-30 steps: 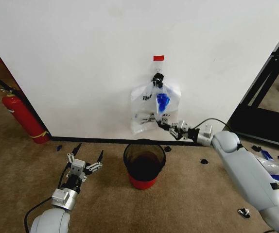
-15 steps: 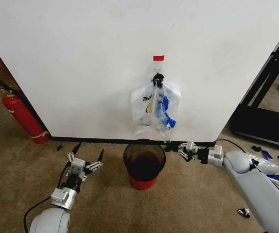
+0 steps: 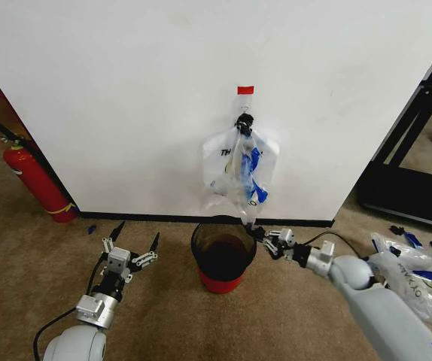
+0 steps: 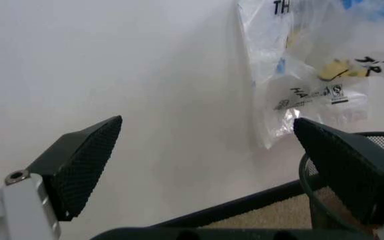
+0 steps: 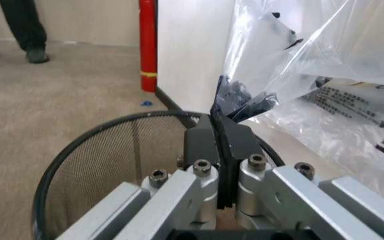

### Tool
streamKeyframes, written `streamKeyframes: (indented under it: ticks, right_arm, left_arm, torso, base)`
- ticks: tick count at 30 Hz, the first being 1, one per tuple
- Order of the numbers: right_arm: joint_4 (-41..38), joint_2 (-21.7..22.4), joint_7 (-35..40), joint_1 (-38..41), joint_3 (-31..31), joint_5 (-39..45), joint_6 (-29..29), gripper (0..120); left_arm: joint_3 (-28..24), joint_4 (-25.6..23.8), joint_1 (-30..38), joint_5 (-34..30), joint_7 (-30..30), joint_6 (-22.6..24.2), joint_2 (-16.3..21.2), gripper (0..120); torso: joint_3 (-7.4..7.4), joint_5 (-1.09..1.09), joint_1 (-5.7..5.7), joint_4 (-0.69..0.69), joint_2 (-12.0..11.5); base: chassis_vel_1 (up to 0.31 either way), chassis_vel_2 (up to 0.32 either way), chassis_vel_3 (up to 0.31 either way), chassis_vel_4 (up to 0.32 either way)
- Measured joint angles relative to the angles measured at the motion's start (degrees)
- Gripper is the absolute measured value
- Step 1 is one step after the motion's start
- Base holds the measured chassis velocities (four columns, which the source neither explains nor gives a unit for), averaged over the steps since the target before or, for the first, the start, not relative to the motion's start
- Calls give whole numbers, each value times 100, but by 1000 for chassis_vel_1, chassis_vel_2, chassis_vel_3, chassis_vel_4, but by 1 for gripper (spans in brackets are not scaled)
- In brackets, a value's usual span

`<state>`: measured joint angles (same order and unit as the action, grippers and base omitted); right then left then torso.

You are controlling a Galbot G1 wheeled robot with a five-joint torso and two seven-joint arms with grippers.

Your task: Pick up the garbage bag from the wall and place it over the trash bin.

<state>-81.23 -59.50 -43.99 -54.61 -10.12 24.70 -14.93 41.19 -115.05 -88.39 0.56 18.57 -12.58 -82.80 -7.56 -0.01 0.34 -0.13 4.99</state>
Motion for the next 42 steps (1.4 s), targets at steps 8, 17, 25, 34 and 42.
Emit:
streamKeyframes:
  ticks: [8,17,25,34,42]
  right_arm:
    - [62,-212,195,213,415,-98,66,0]
    - [123,-240,-209,231,564,-252,107,0]
    - [145,-222,-382,159,523,-407,107,0]
    - [151,-220,-258,222,377,-210,2,0]
    - [125,-177,-124,394,258,77,-98,0]
  left_arm:
    - [57,27,-7,-108,-3,-29,50,100]
    - [114,81,-23,-220,-8,-93,101,100]
    - [102,151,31,-244,-12,-124,128,100]
    - [54,191,136,-248,-14,-100,156,100]
    - [32,209,138,-226,-11,-98,139,100]
  torso:
    - [0,0,0,1,0]
    - [0,1,0,0,0]
    - [0,1,0,0,0]
    - [0,1,0,-1,0]
    - [0,1,0,0,0]
  base:
    - [0,0,0,0]
    - [0,0,0,0]
    - [0,0,0,0]
    - [0,0,0,0]
    - [0,0,0,0]
